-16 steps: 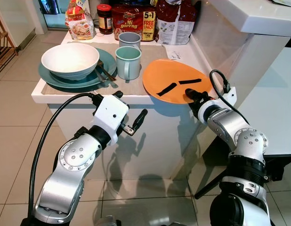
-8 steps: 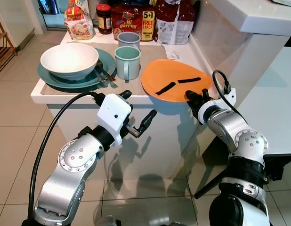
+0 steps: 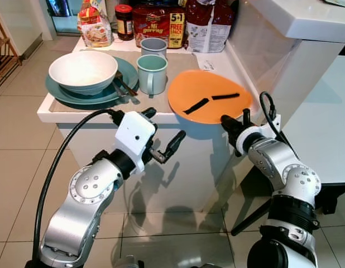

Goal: Setting the table

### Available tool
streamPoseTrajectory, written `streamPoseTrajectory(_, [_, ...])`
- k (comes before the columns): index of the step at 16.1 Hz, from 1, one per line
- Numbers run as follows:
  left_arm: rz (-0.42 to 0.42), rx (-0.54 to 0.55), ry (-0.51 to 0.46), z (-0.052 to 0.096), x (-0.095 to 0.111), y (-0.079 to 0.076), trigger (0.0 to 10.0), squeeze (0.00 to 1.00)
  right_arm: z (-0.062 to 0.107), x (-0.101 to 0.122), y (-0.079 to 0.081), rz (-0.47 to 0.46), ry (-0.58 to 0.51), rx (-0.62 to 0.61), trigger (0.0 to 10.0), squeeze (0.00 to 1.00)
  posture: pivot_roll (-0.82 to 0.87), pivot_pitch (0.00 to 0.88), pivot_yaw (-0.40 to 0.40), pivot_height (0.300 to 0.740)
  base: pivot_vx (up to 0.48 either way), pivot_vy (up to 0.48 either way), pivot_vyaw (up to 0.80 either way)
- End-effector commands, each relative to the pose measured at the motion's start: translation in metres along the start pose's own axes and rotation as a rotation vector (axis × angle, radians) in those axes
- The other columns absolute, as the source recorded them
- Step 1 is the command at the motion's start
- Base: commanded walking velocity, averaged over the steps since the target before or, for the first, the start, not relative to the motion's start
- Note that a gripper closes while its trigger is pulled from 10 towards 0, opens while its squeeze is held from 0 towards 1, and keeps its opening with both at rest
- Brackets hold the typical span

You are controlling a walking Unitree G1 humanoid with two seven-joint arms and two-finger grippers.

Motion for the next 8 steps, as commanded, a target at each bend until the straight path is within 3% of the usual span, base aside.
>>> streamPoseTrajectory(1, [-0.012,-0.005,-0.017,0.000,0.005,0.000,10.0,0.00,0.004,0.004,0.001,-0.030,-0.027,0.015,0.0,0.00,0.11,0.016,-0.051,0.740,0.000,0.000,0.00])
streamPoseTrajectory(6, [-0.027,0.009,-0.024,0.002,0.005,0.001,10.0,0.00,0.012,0.007,0.001,-0.053,-0.046,0.046,0.0,0.00,0.11,0.005,-0.052,0.740,0.000,0.000,0.00])
streamPoseTrajectory(8, [-0.025,0.081,-0.007,0.005,0.000,0.011,10.0,0.00,0.031,0.008,0.010,-0.016,-0.045,0.156,0.0,0.00,0.11,0.008,-0.054,0.740,0.000,0.000,0.00])
Point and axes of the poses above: a point about 5 cm out from each wrist's last joint towards the gripper, its own z axis pointing back from the gripper into the wrist, its own x axis along the axis of the wrist's last joint, y = z × x, the point moved 3 cm from there along -z, pointing out of the wrist towards the gripper, and after that the axes turned 1 degree about z, right-handed, at the moved point
